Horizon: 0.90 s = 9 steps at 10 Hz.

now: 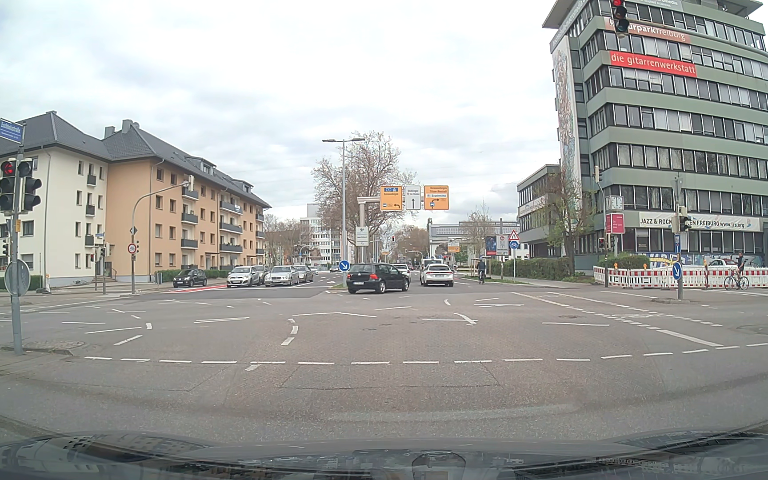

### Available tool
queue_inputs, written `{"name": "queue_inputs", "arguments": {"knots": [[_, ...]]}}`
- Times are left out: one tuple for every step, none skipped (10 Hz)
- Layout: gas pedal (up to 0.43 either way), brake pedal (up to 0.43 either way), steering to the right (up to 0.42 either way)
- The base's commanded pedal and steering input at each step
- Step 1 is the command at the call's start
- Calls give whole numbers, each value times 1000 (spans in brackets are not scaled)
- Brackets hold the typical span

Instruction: Follow the waypoints while adhering to traffic rules and regulations

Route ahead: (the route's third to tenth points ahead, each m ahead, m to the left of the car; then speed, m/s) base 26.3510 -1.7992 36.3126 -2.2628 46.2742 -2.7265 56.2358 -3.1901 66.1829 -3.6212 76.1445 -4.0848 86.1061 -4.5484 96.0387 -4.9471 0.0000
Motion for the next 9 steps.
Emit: {"name": "queue_inputs", "arguments": {"knots": [[0, 201, -19], [0, 201, -19], [0, 201, -19], [0, 201, -19], [0, 201, -19], [0, 201, -19], [0, 201, -19], [0, 201, -19], [0, 201, -19]]}}
